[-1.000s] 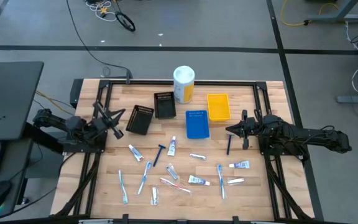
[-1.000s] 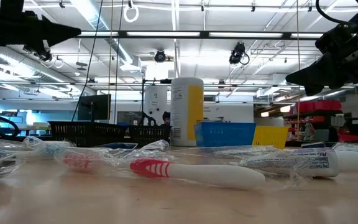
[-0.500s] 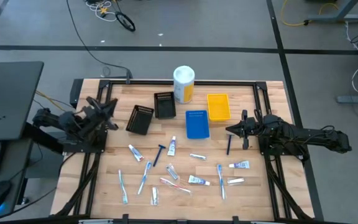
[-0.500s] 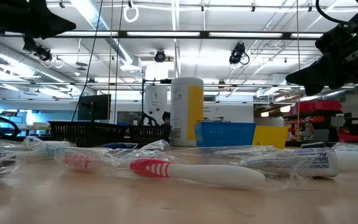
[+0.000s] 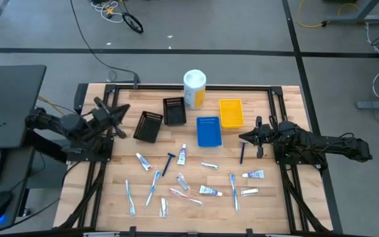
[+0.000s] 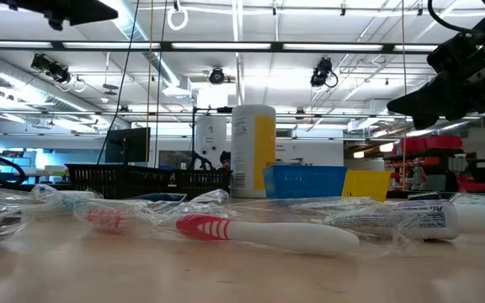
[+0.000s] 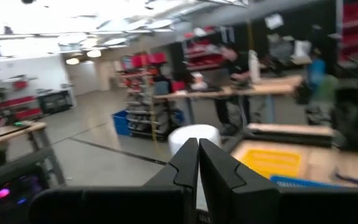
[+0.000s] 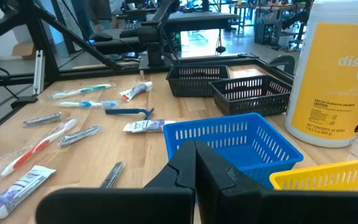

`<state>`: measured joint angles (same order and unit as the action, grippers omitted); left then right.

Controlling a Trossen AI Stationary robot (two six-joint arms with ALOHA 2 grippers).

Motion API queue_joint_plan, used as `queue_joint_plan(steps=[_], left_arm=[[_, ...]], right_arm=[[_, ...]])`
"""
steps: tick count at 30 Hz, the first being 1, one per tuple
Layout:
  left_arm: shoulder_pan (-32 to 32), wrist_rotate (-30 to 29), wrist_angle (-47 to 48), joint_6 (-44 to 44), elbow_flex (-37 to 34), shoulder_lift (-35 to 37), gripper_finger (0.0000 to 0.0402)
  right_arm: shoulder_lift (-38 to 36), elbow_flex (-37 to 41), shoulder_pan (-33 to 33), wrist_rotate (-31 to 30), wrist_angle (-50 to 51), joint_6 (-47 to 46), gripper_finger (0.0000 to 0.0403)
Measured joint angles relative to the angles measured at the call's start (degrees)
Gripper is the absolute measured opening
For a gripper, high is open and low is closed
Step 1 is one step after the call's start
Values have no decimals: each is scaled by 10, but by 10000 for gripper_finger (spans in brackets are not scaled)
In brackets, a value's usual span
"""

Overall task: Pick & Place Travel size toiletries
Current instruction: Put the white toothpaste into the left black bin

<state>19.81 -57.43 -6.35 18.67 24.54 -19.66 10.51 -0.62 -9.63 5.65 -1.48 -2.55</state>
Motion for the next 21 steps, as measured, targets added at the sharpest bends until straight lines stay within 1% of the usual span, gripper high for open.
queue_joint_plan(steps=[6, 12, 15, 18, 20, 21], left_arm=[[0, 11, 1, 17, 2, -74, 23], [-1, 12, -12, 31, 2, -123, 23], [-14, 13, -15, -5, 2, -139, 23], [-43, 23, -17, -54, 2, -149, 23], [-69, 54, -14, -95, 2, -154, 23], [-84, 83, -8, -116, 2, -154, 23]], right_arm=[[0, 0, 0, 0, 0, 0, 1], [0, 0, 0, 0, 0, 0, 1], [0, 0, 0, 0, 0, 0, 1], [0, 0, 0, 0, 0, 0, 1], [0, 0, 0, 0, 0, 0, 1], [0, 0, 0, 0, 0, 0, 1]])
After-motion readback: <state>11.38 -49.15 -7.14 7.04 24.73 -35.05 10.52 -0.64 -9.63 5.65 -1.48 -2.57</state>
